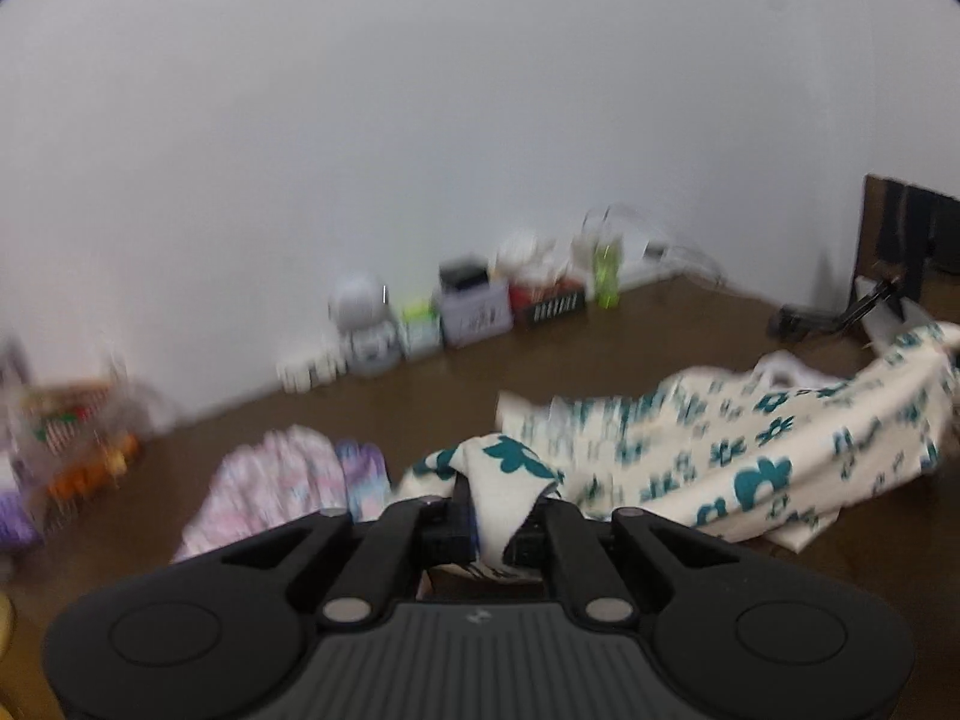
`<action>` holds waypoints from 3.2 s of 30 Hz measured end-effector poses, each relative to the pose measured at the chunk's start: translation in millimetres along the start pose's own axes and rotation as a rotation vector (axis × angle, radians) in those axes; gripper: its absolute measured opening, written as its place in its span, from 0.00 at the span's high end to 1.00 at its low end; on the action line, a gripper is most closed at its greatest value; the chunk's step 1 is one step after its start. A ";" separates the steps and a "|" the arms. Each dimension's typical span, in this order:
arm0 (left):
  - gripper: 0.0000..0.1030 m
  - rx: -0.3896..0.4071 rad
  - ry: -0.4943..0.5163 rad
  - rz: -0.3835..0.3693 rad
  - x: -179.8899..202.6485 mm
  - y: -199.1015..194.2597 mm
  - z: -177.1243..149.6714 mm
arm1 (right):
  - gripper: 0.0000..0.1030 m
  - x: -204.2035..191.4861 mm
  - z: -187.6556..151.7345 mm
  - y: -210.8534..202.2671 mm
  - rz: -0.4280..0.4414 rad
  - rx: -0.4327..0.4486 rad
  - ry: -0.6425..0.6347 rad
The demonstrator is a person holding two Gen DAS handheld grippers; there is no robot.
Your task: Fold clothes
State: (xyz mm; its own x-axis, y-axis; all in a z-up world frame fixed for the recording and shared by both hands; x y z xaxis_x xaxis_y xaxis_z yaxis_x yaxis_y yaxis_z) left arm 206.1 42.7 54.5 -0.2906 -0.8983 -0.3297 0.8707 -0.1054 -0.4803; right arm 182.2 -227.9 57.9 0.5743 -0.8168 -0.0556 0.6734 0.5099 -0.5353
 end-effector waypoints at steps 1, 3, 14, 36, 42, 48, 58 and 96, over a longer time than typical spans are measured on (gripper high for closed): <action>0.98 0.016 0.005 0.006 -1.4 -3.8 10.0 | 0.98 3.0 11.7 -0.3 -0.015 0.020 -0.009; 0.98 0.034 0.009 0.022 -6.3 -2.7 31.6 | 0.98 8.9 35.1 -0.9 -0.046 0.061 -0.026; 0.98 0.242 -0.160 0.277 -66.7 74.9 208.9 | 0.98 66.6 239.0 78.8 -0.344 0.203 -0.078; 0.98 -0.110 -0.045 0.047 83.8 17.4 -83.7 | 0.98 28.1 -24.3 52.7 -0.107 -0.033 -0.249; 0.98 -0.181 -0.091 0.008 81.7 -6.2 -130.1 | 0.98 17.7 -84.9 18.1 -0.069 -0.142 -0.126; 0.70 -0.224 -0.132 -0.060 73.4 -15.1 -138.5 | 0.78 13.9 -95.3 9.1 0.011 -0.196 -0.017; 0.26 -0.106 -0.124 -0.097 38.3 -40.3 -90.7 | 0.46 68.5 -19.1 17.8 -0.051 -0.099 0.119; 0.72 -0.252 0.006 -0.056 48.7 60.5 -112.1 | 0.58 144.1 -68.7 75.9 -0.128 -0.276 0.373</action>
State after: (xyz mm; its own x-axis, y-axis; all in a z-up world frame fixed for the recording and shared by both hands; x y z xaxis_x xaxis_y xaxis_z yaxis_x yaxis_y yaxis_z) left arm 200.2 40.5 -81.7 -0.3383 -0.8914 -0.3016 0.7269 -0.0440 -0.6853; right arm 284.0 -325.4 -48.7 0.2542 -0.9353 -0.2462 0.5499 0.3491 -0.7588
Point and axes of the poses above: each gripper's, at about its wrist camera, not at the fingertips, and y roughly the way its jaws point, x to its right, z to its top, the point moved 9 cm from there along y, roughly the way its jaws point, and after that the axes turned 7 degrees about y, right-handed, at the moved point
